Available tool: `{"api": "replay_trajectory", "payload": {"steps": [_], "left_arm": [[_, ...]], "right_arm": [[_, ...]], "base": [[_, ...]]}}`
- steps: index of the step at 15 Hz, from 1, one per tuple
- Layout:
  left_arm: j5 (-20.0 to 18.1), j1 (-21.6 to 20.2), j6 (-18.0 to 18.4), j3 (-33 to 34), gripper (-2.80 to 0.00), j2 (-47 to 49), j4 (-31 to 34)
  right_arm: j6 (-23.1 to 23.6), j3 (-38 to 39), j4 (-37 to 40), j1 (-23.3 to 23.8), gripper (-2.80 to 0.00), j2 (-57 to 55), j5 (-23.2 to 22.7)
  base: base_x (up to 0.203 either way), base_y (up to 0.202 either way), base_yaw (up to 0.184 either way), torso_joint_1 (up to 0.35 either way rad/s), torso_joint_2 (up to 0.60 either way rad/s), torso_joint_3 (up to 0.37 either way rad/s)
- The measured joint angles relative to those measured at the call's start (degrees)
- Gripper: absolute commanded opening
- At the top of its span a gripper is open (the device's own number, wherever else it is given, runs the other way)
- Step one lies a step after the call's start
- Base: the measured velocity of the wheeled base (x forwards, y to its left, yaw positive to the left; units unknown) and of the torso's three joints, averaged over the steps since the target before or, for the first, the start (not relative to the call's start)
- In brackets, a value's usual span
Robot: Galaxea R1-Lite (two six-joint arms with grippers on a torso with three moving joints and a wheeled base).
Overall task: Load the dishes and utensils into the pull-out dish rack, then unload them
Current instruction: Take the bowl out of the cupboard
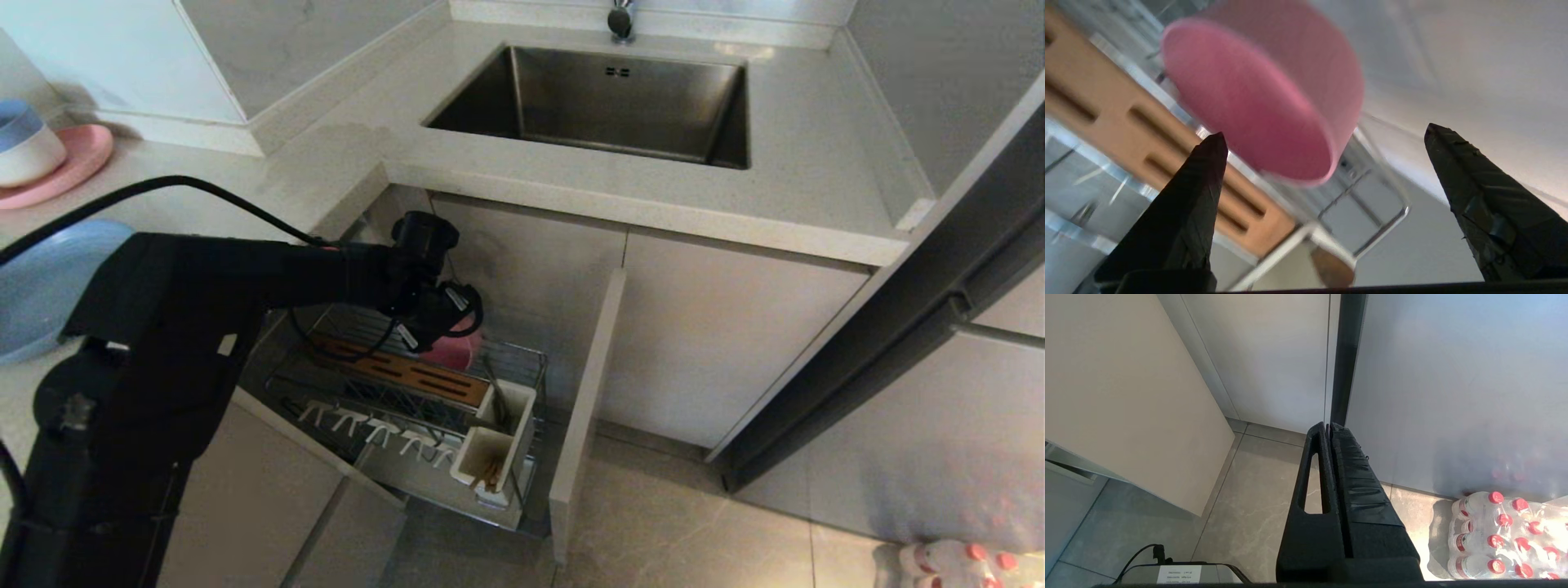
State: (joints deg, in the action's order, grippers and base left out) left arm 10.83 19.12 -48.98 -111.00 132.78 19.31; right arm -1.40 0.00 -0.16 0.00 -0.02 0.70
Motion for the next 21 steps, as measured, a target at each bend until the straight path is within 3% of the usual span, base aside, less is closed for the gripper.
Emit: {"api": "replay_trajectory", "payload": {"steps": [8, 21], "left_arm": [[-0.09, -1.6, 2.84, -0.28, 0.0, 2.42, -3.75], [-0.91, -1.81, 4.14, -0.26, 0.0, 4.24, -7.07]], "right_arm": [[0.0, 0.0, 0.0, 0.0, -2.8, 0.0, 0.01], [0.0, 0.0, 0.0, 0.0, -2.8, 0.0, 0.01]], "base": [[0.0, 0.0, 0.0, 0.0, 0.0, 0.0], [0.0, 0.0, 0.0, 0.0, 0.0, 0.0]]}}
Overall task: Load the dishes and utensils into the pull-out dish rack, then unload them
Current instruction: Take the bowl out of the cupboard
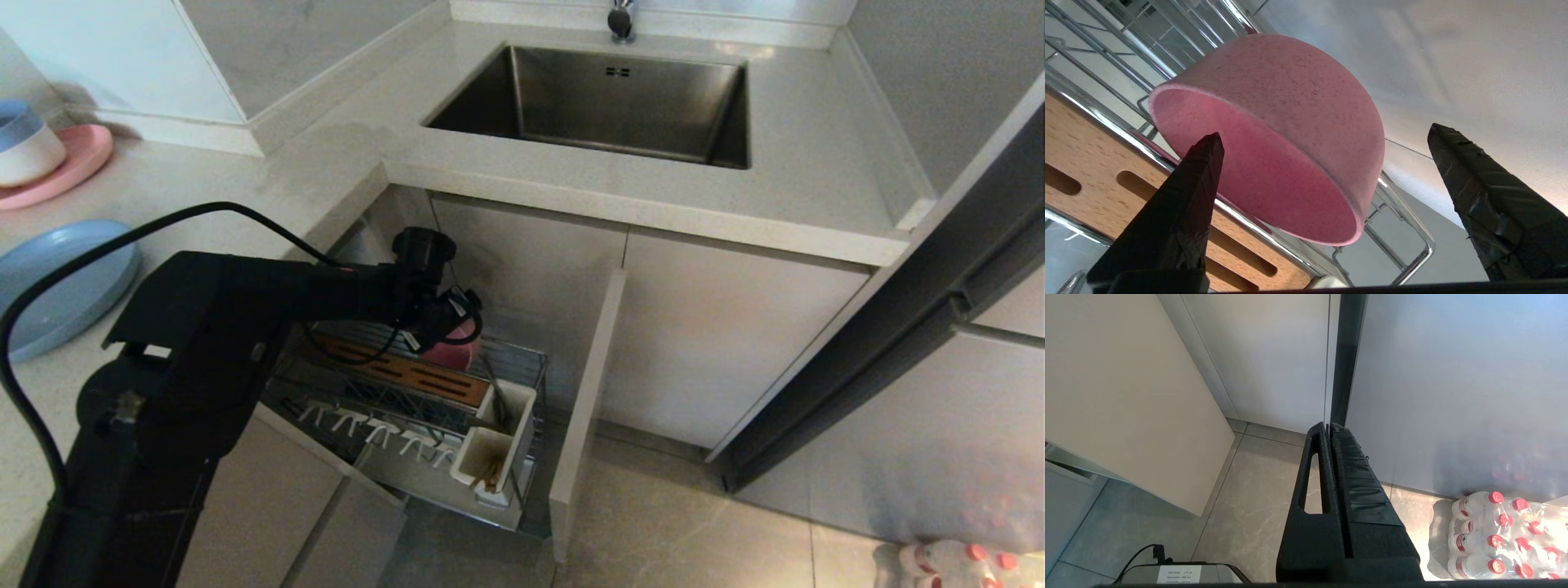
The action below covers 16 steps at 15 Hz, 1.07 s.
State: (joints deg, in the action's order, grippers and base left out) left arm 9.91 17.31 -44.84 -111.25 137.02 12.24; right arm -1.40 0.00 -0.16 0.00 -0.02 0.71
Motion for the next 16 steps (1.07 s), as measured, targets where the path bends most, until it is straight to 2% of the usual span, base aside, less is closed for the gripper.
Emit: {"api": "replay_trajectory", "payload": {"steps": [1, 2, 11, 16], "left_arm": [[-0.07, 0.0, 0.05, 0.0, 0.0, 0.05, 0.0], [-0.07, 0.0, 0.05, 0.0, -2.8, 0.09, 0.0], [-0.42, 0.02, 0.07, 0.01, -2.8, -0.18, 0.05], [0.0, 0.85, -0.41, 2.84, -2.8, -5.22, 1.01]], "right_arm": [[0.0, 0.0, 0.0, 0.0, -2.8, 0.0, 0.0], [0.0, 0.0, 0.0, 0.0, -2.8, 0.0, 0.0], [0.0, 0.0, -0.02, -0.05, -2.8, 0.0, 0.0], [0.0, 0.0, -0.05, 0.0, -2.8, 0.0, 0.0]], "base": [[0.0, 0.0, 0.0, 0.0, 0.0, 0.0], [0.0, 0.0, 0.0, 0.0, 0.0, 0.0], [0.0, 0.0, 0.0, 0.0, 0.0, 0.0], [0.0, 0.0, 0.0, 0.0, 0.0, 0.0]]}}
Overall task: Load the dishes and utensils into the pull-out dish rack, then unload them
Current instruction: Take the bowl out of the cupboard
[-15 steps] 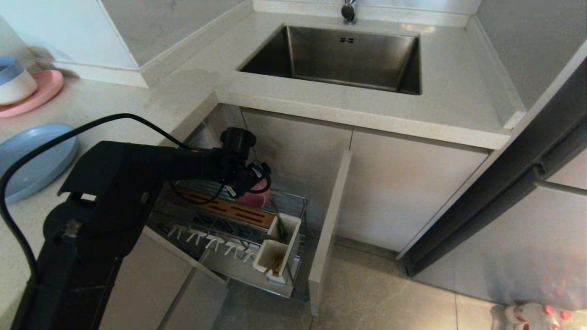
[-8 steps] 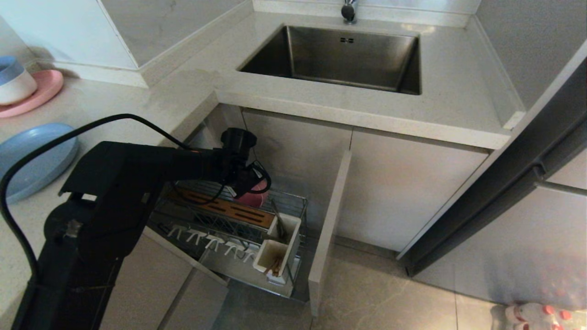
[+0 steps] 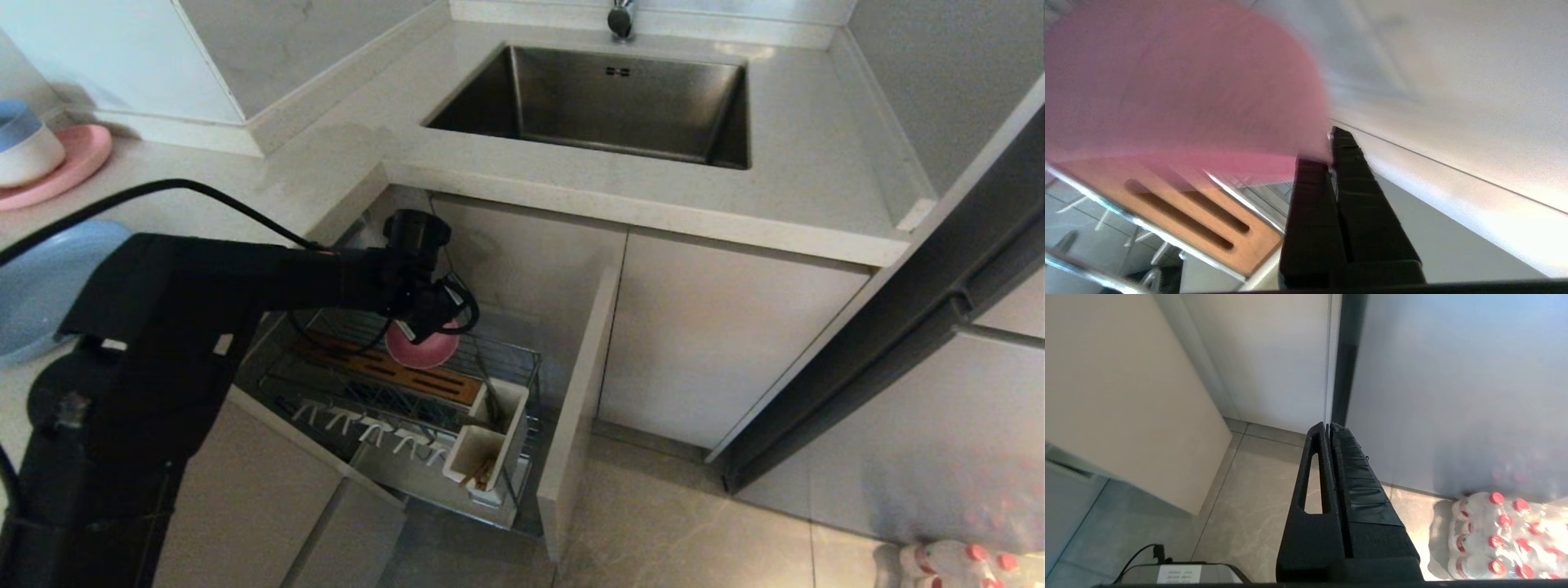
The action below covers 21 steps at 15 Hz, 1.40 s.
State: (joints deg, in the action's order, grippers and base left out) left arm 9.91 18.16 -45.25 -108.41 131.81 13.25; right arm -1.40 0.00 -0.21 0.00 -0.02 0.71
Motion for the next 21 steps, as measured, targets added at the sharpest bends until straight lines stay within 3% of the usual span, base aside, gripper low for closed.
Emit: {"api": "replay_trajectory", "payload": {"steps": [6, 11, 15, 17, 19, 21], "left_arm": [[-0.45, 4.61, -2.39, 6.69, -2.8, -12.07, 0.86], [-7.19, 11.68, -7.47, 10.2, -2.8, -23.54, 6.78], [-9.9, 16.14, -7.74, 13.19, -2.8, -36.72, 9.28], [-10.35, 17.82, -5.83, 14.35, -2.8, -45.12, 10.39], [-10.75, 18.03, -1.21, 14.59, -2.8, -53.39, 12.96], [-11.84, 12.51, 7.07, 13.91, -2.8, -60.05, 17.78]], "right_arm": [[0.0, 0.0, 0.05, 0.0, -2.8, 0.0, -0.01], [0.0, 0.0, 0.05, 0.0, -2.8, 0.0, -0.01], [0.0, 0.0, 0.05, 0.0, -2.8, 0.0, 0.0], [0.0, 0.0, 0.05, 0.0, -2.8, 0.0, -0.01], [0.0, 0.0, 0.05, 0.0, -2.8, 0.0, -0.02], [0.0, 0.0, 0.05, 0.0, -2.8, 0.0, 0.0]], "base": [[0.0, 0.0, 0.0, 0.0, 0.0, 0.0], [0.0, 0.0, 0.0, 0.0, 0.0, 0.0], [0.0, 0.0, 0.0, 0.0, 0.0, 0.0], [0.0, 0.0, 0.0, 0.0, 0.0, 0.0], [0.0, 0.0, 0.0, 0.0, 0.0, 0.0], [0.0, 0.0, 0.0, 0.0, 0.0, 0.0]]}}
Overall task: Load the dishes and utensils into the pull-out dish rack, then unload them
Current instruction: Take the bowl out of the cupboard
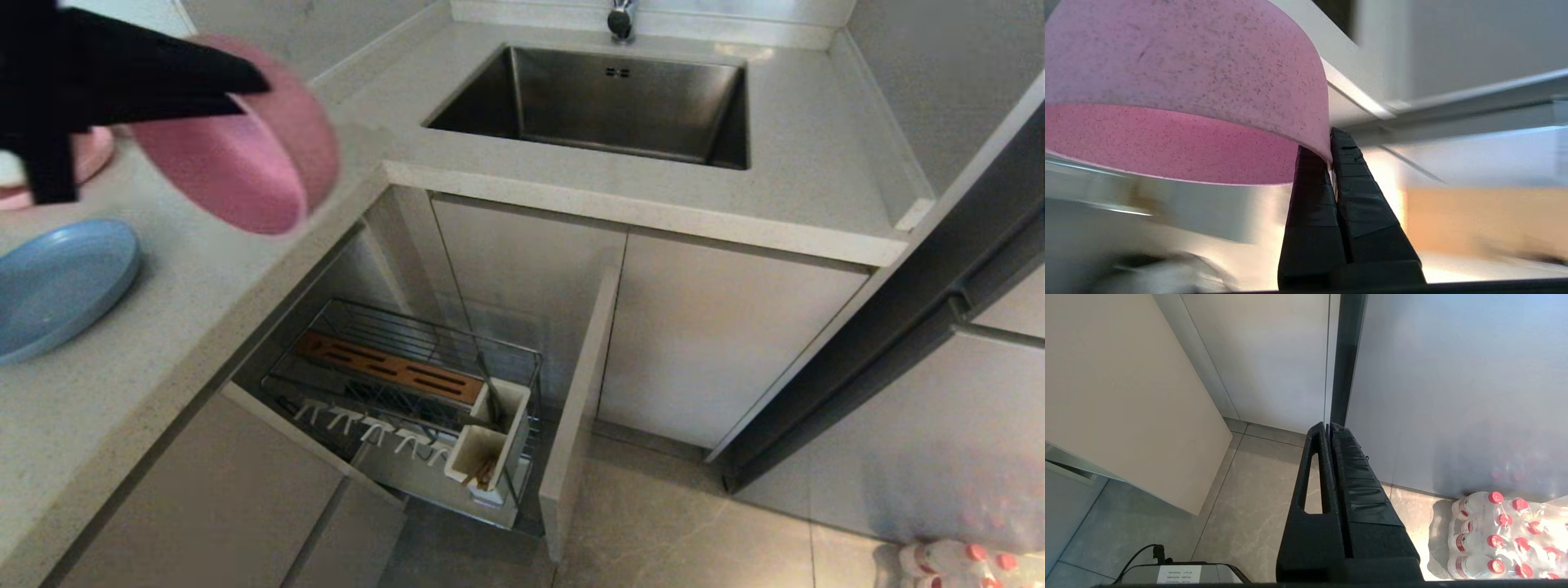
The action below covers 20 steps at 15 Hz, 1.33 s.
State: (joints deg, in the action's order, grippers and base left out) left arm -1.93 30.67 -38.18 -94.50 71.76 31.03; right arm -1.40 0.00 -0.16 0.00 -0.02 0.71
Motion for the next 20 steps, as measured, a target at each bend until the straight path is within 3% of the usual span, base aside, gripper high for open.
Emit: {"api": "replay_trajectory", "payload": {"steps": [5, 9, 11, 13, 16, 20], "left_arm": [[-4.39, -24.2, 20.31, -5.31, -2.8, -8.52, 15.4], [-11.89, -45.89, 35.06, -10.93, -2.8, -7.55, 29.65], [-13.88, -54.03, 43.92, -14.14, -2.8, -4.19, 36.85], [-12.31, -59.79, 51.43, -16.32, -2.8, 0.61, 41.89], [-6.7, -64.78, 58.12, -18.02, -2.8, 7.81, 43.96], [1.24, -64.99, 60.92, -18.73, -2.8, 16.52, 40.69]], "right_arm": [[0.0, 0.0, 0.0, 0.0, -2.8, 0.0, 0.0], [0.0, 0.0, 0.0, 0.0, -2.8, 0.0, -0.02], [0.0, 0.0, 0.0, 0.0, -2.8, 0.0, -0.01], [0.0, 0.0, 0.0, 0.0, -2.8, 0.0, -0.01], [0.01, 0.0, 0.0, 0.0, -2.8, 0.0, 0.0], [0.0, 0.0, 0.01, 0.0, -2.8, 0.02, 0.0]], "base": [[0.0, 0.0, 0.0, 0.0, 0.0, 0.0], [0.0, 0.0, 0.0, 0.0, 0.0, 0.0], [0.0, 0.0, 0.0, 0.0, 0.0, 0.0], [0.0, 0.0, 0.0, 0.0, 0.0, 0.0], [0.0, 0.0, 0.0, 0.0, 0.0, 0.0], [0.0, 0.0, 0.0, 0.0, 0.0, 0.0]]}}
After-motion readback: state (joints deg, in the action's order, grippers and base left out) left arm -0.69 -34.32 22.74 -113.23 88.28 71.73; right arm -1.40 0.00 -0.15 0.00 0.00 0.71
